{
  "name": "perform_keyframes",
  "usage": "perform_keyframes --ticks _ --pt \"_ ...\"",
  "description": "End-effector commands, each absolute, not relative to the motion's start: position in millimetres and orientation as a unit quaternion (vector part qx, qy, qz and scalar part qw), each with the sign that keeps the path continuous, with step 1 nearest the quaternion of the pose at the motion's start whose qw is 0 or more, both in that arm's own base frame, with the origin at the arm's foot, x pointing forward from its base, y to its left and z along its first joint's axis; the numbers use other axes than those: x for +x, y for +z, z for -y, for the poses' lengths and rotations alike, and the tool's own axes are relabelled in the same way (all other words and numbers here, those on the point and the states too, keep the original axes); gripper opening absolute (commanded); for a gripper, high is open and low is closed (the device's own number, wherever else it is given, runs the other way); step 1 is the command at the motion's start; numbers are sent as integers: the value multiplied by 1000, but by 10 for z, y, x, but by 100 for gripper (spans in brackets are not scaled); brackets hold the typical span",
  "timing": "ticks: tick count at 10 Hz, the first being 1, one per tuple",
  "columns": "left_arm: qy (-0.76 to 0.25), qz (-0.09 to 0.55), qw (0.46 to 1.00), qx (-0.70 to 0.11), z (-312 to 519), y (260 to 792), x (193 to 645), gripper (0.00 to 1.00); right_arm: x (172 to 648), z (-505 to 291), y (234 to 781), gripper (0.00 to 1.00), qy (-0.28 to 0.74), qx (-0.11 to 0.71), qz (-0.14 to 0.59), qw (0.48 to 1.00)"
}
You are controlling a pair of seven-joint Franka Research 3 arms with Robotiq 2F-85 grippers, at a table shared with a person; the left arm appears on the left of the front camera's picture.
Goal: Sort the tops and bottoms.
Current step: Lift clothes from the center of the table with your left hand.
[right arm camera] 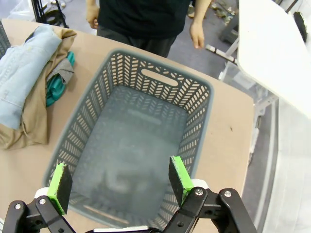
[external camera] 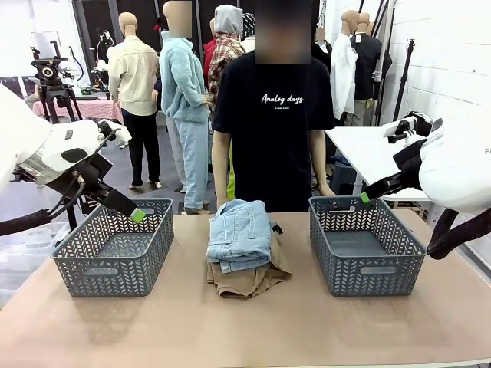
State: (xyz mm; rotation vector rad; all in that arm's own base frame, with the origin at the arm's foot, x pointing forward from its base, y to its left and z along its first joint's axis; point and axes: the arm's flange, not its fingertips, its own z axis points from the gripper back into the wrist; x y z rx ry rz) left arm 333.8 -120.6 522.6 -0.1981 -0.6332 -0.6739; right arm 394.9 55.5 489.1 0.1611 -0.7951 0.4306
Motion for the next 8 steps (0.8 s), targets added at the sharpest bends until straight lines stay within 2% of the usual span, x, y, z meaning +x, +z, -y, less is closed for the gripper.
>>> perform_keyframes --ticks 1,8 --pt "-323 306 890 -100 1189 5226 3340 100 3958 -552 4892 100 209 80 388 894" --pt "-323 306 890 -100 1189 5226 3340 100 3958 -552 4892 100 209 80 388 894"
